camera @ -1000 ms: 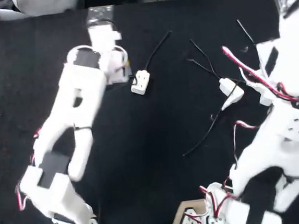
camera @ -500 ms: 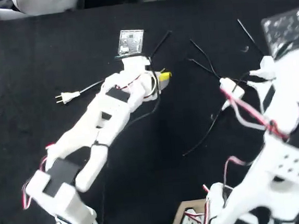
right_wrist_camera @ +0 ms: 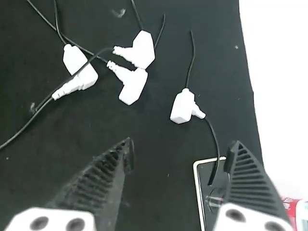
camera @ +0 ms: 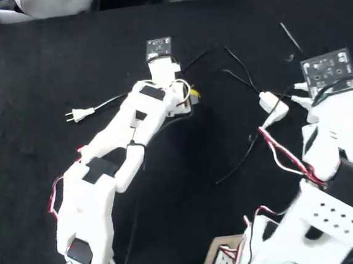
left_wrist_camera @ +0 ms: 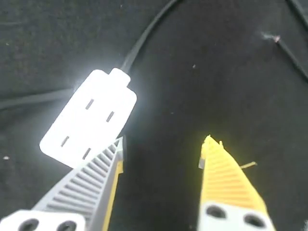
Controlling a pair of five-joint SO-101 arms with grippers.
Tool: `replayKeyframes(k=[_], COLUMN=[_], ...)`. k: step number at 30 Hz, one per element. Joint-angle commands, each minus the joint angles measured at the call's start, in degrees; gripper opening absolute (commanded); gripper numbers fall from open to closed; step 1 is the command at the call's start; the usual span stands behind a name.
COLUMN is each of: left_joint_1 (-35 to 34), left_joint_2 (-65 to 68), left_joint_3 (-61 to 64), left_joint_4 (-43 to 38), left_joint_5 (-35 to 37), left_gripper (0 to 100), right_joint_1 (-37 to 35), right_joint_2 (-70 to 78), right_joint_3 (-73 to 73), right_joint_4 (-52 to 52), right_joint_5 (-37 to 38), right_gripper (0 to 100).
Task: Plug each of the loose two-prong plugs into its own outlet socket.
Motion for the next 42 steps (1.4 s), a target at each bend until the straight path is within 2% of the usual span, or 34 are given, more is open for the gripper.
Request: replayKeyframes(k=[1,9,15,19,23,25,28,30,37,42], left_joint_1=[-1.01,-0.92,-1.71,-1.71,-3.12,-3.38,-4.53,-5.93,-6.55,-6.46], left_joint_2=[-1.76,-13.27,-15.65,-16.18,-17.67,-18.55,-18.99,-18.90,-20.84,-21.89], left_joint_3=[-3.38,-0.48,7.08,9.89,9.89,10.24,10.24,10.33,8.92,8.31], left_joint_4=[2.46,6.77,-2.46,-4.75,-0.70,-0.26,-0.09,0.97,7.91,7.12], left_joint_5=[-6.68,-14.33,-16.26,-21.98,-27.34,-27.25,-26.46,-22.59,-24.88,-24.44], left_gripper=[26,26,25,15,7,9,20,25,26,26], right_joint_1=[0.97,0.97,0.97,1.05,1.05,1.05,0.97,1.05,0.53,0.53], right_joint_2=[-1.36,-1.27,-1.27,-1.36,-1.36,-1.36,-1.36,-1.45,-1.36,-1.36], right_joint_3=[0.66,0.75,0.84,1.89,3.30,3.91,4.18,4.26,5.67,5.23], right_joint_4=[-1.41,-1.32,-0.97,-0.97,-1.23,-1.23,-1.23,-1.05,-1.41,-3.16], right_joint_5=[0.79,0.79,0.79,0.79,1.05,2.11,2.37,2.37,1.93,-0.88], right_gripper=[29.7,29.7,29.7,29.7,29.7,29.7,29.7,29.7,29.7,29.7])
